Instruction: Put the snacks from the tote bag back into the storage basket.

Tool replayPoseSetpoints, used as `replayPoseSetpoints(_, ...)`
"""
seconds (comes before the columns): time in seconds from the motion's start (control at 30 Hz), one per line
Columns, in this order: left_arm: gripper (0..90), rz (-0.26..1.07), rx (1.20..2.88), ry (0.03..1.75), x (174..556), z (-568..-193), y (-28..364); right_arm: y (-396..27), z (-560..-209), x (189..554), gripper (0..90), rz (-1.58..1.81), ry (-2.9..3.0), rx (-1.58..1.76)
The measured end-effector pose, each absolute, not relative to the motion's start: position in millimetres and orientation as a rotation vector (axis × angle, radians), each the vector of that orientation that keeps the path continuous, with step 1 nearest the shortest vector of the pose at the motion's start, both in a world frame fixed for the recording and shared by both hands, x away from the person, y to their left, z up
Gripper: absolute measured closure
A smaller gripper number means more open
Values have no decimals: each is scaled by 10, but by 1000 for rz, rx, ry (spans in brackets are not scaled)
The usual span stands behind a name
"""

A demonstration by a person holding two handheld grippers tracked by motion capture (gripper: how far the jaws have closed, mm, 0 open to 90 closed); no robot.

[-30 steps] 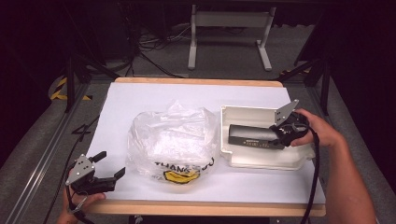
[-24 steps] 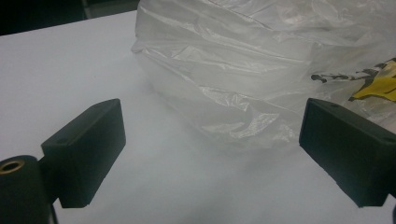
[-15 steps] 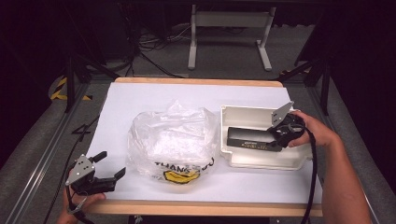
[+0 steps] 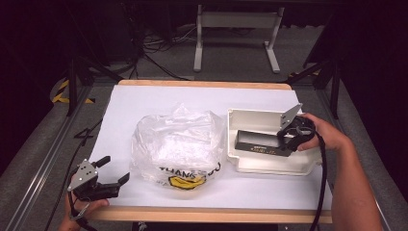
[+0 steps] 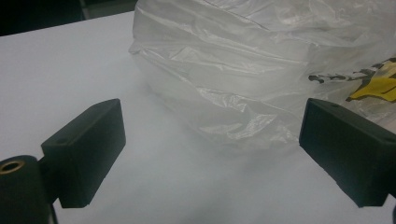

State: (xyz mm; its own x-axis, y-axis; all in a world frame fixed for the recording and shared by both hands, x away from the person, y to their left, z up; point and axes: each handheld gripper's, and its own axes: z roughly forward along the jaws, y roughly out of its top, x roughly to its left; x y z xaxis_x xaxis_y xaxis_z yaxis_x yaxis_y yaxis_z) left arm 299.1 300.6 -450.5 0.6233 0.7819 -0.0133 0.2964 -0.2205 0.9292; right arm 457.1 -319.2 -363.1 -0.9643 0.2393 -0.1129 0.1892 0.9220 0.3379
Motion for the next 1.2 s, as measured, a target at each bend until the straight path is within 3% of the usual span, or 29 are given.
replayPoseSetpoints(0.57,80,582,1783,868,3005,-4495,3017,-3196,-3439,4420,402,677,2756,368)
replayPoseSetpoints(1.2,80,574,1789,841,3083,-4482,2959,-3138,-3333,3981,300,816,2530,534)
